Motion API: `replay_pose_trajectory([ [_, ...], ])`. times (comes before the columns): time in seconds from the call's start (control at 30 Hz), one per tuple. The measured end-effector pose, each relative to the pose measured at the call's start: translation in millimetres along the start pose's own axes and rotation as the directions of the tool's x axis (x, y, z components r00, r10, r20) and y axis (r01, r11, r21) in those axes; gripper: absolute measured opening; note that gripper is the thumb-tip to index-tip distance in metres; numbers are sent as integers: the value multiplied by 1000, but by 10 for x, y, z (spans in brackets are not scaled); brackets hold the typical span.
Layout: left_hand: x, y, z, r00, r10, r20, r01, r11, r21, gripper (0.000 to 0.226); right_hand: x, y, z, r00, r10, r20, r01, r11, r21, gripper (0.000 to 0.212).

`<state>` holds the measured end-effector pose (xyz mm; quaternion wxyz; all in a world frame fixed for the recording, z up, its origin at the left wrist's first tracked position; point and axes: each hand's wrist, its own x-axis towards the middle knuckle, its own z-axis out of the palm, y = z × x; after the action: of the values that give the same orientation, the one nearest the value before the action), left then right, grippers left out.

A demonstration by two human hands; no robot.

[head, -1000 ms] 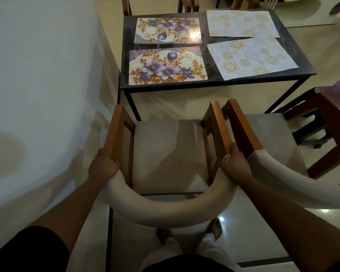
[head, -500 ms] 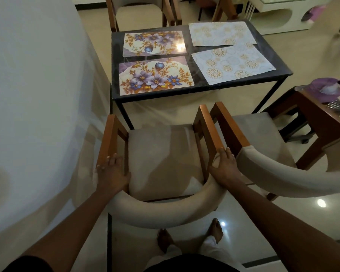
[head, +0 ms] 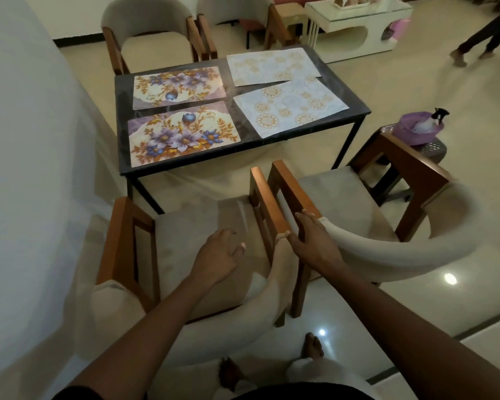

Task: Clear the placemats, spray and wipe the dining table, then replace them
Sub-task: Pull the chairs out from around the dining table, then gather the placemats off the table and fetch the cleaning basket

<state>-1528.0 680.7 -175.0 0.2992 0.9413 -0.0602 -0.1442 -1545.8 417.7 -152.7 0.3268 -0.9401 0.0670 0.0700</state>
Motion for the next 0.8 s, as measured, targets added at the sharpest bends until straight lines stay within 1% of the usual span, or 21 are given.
replay_pose_trajectory([
  [0.13,223,618,135,999,47,-5,-47,999,17,52,88,329,-414,998,-20,-53,22,999,37,55],
  [0.2,347,950,227,998,65,-20,-65,998,1,49,174,578,-626,996,-26,-82,28,999,19,56],
  [0.27,517,1323,402,997,71,-29,-72,997,-18,47,258,905,-882,995,-16,-103,17,1000,12,58],
  [0.43,941,2298,964,996,82,-39,-84,995,-59,46,392,1734,-1655,995,11,-98,-11,1000,-5,56],
  [0.6,1309,3217,1465,987,160,4,-160,986,-49,48,474,2508,-2376,989,96,-114,-97,995,-1,57],
  [0.8,1774,4059,1890,959,273,75,-269,961,-59,48,566,3048,-2936,967,198,-163,-190,980,60,53],
])
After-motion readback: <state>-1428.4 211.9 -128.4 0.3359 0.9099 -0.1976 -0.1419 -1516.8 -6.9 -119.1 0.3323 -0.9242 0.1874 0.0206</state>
